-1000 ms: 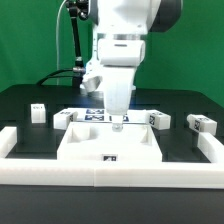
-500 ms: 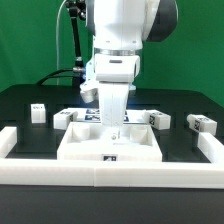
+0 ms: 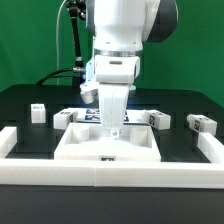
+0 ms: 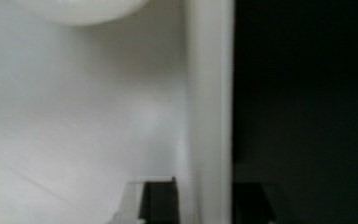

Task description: Assemble one leg

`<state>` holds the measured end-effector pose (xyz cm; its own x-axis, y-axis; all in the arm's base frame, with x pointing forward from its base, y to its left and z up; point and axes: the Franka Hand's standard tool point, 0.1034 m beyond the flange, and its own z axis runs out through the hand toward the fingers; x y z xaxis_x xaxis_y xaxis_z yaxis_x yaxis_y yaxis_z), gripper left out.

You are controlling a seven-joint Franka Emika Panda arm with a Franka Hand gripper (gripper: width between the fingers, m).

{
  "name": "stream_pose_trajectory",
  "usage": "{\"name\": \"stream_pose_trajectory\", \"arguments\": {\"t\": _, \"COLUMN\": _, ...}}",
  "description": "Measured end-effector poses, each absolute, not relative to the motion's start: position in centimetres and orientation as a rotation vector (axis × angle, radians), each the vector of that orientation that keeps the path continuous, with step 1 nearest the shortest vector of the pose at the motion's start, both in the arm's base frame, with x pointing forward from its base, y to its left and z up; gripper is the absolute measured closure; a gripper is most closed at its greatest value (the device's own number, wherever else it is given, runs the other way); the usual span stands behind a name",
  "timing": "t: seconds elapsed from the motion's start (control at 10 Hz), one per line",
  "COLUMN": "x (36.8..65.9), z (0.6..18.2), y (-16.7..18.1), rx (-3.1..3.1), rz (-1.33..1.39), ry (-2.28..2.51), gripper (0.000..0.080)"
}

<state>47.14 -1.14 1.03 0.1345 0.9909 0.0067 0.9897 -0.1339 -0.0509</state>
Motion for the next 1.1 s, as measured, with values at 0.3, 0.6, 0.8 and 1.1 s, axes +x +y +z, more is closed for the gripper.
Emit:
{"name": "stream_pose_trajectory", "arguments": {"t": 0.3, "x": 47.3, "z": 1.1, "y": -1.2, "rx": -2.338, "rz": 0.036, "ry": -2.041, "gripper": 0.0739}}
{"name": "stream_pose_trajectory", "arguments": {"t": 0.6, "x": 47.3, "z": 1.1, "y": -1.2, "rx": -2.338, "rz": 0.035, "ry": -2.041, "gripper": 0.0739}}
{"name": "stream_pose_trajectory", "arguments": {"t": 0.8, "x": 47.4, "z": 1.1, "y": -1.2, "rx": -2.338, "rz": 0.033, "ry": -2.042, "gripper": 0.0738}}
{"name": "stream_pose_trajectory", "arguments": {"t": 1.1, "x": 47.8, "z": 1.3, "y": 0.2, "rx": -2.215, "rz": 0.002, "ry": -2.203, "gripper": 0.0738}}
